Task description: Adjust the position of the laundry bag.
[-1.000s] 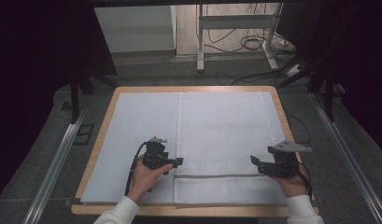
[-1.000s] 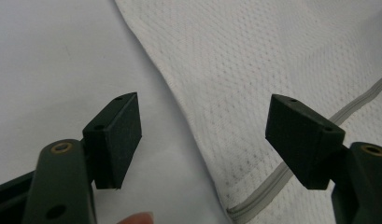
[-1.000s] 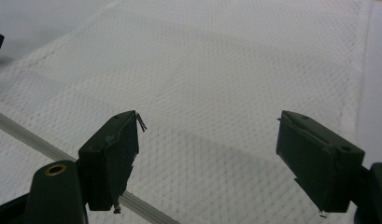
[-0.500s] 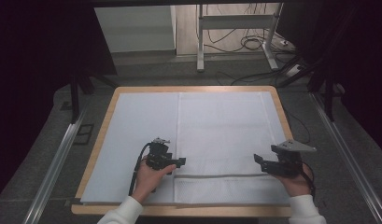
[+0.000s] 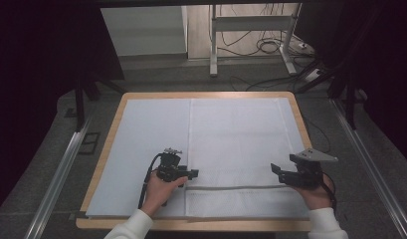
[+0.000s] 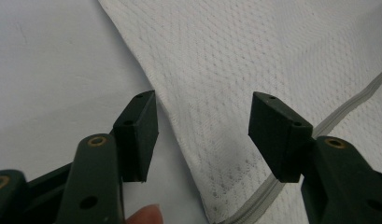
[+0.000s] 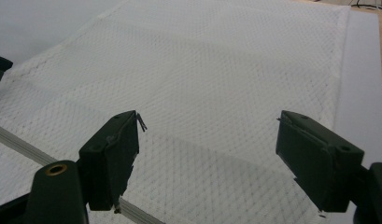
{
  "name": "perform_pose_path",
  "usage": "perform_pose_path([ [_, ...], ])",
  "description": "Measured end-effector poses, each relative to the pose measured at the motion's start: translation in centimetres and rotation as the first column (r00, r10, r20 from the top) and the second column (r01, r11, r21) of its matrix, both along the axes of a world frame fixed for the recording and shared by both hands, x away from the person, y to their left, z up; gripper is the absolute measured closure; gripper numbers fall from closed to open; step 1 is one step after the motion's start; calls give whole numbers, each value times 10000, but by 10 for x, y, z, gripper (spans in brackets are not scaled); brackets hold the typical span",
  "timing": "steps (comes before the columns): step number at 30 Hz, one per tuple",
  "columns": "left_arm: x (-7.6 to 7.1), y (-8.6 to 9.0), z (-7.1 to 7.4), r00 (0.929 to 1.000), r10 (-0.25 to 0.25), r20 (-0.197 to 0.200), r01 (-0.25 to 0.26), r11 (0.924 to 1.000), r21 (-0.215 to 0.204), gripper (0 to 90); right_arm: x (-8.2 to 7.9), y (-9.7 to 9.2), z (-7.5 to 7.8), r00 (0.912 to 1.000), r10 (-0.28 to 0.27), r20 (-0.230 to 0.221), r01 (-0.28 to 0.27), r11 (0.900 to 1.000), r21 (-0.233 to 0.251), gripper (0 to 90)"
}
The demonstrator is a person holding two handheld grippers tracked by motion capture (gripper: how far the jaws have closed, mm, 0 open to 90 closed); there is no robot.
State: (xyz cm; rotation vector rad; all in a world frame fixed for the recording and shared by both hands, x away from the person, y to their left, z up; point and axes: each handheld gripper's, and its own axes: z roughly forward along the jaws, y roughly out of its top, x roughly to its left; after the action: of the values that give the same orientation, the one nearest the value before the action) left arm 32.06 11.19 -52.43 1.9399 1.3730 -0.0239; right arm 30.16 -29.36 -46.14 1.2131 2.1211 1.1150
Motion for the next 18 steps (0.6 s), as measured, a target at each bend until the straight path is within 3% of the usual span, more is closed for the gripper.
perform_pose_path([
  [10,3,-2,-4,9999,-167,-30,168,9998,146,534,0,-1,3,9999,-105,35,105,9999,99,212],
  [18,4,-1,-5,9996,-180,213,166,9978,649,778,1,-5,2,9998,-197,8,197,9997,158,212],
])
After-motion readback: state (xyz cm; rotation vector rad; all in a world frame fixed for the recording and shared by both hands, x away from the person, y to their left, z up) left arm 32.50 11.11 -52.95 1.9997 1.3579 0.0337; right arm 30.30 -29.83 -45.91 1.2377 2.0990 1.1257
